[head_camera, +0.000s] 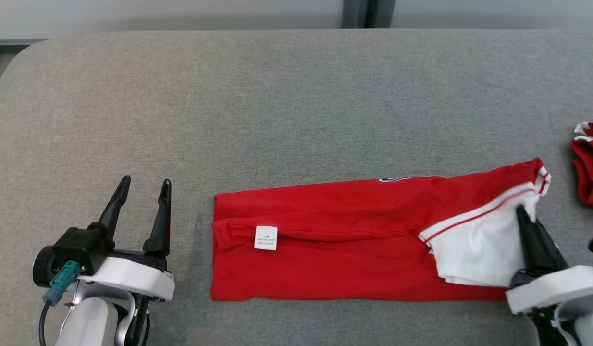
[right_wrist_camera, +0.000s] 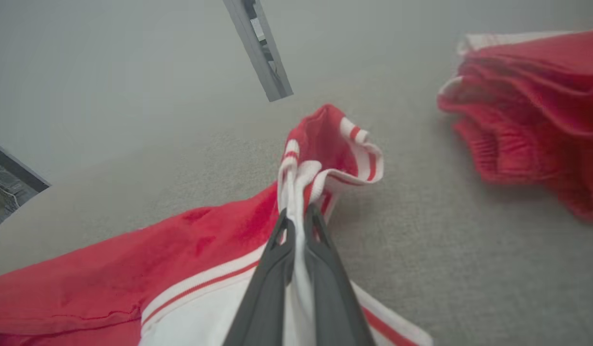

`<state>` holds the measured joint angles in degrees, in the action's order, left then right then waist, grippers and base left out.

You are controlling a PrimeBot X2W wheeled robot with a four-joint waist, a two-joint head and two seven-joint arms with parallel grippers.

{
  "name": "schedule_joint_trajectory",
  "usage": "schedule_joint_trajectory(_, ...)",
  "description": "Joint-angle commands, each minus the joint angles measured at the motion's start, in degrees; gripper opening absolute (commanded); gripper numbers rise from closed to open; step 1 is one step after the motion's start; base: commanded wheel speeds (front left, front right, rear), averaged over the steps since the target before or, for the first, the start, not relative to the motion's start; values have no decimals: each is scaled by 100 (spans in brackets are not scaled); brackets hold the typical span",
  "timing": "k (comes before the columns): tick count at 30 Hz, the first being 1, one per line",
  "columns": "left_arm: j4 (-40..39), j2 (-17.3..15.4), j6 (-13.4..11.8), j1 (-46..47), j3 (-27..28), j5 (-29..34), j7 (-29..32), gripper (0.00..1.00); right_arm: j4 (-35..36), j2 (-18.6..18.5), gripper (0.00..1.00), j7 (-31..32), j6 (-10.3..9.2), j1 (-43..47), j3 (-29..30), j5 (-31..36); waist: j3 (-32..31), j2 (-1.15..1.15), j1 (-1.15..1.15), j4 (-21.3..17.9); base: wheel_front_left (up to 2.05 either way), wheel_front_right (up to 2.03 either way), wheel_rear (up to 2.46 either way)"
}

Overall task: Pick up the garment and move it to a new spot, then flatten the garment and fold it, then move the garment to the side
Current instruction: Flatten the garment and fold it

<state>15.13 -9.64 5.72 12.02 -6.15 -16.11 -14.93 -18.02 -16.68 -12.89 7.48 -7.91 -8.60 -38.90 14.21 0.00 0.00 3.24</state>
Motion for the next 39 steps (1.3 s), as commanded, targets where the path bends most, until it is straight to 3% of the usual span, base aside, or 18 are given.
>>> schedule_joint_trajectory(1, -6, -19, 19, 48, 33, 51, -22, 100, 267, 39, 0, 9, 4, -5, -83, 39, -30, 0, 0, -47, 0, 0, 0)
schedule_joint_trajectory(7, 3, 6, 42, 65, 40, 97, -22, 100, 1694, 517, 0, 413, 4, 133, -694, 250, -79, 0, 0, -106, 0, 0, 0)
schedule_joint_trajectory(12, 38, 36, 75, 114, 10, 121, -22, 100, 2108, 939, 0, 764, 4, -65, -1479, 206, -100, 0, 0, -36, 0, 0, 0)
schedule_joint_trajectory(20, 72, 163, 108, 174, -93, 136, -22, 100, 1229, 1291, 0, 586, 4, -840, -2639, 85, -41, 0, 0, 247, 0, 0, 0)
schedule_joint_trajectory(29, 114, 267, 133, 323, -195, 153, -22, 100, -17, 1359, 0, 130, 5, -1694, -3598, -334, 102, 0, 0, 528, 0, 0, 0)
schedule_joint_trajectory(35, 139, 319, 151, 394, -225, 164, -22, 100, -394, 1366, 0, -4, 5, -2085, -4129, -731, 165, 0, 0, 602, 0, 0, 0)
schedule_joint_trajectory(37, 159, 333, 154, 398, -226, 165, -22, 100, -577, 1353, 5, 46, 5, -2215, -4329, -861, 183, 0, 0, 616, 0, 0, 0)
schedule_joint_trajectory(38, 168, 342, 158, 404, -225, 164, -22, 100, -597, 1364, 100, 2, 5, -2281, -4398, -940, 191, 0, 0, 620, 0, 0, 0)
schedule_joint_trajectory(39, 175, 347, 161, 417, -223, 160, -22, 100, -634, 1362, 100, -32, 5, -2356, -4471, -995, 201, 0, 0, 623, 0, 0, 0)
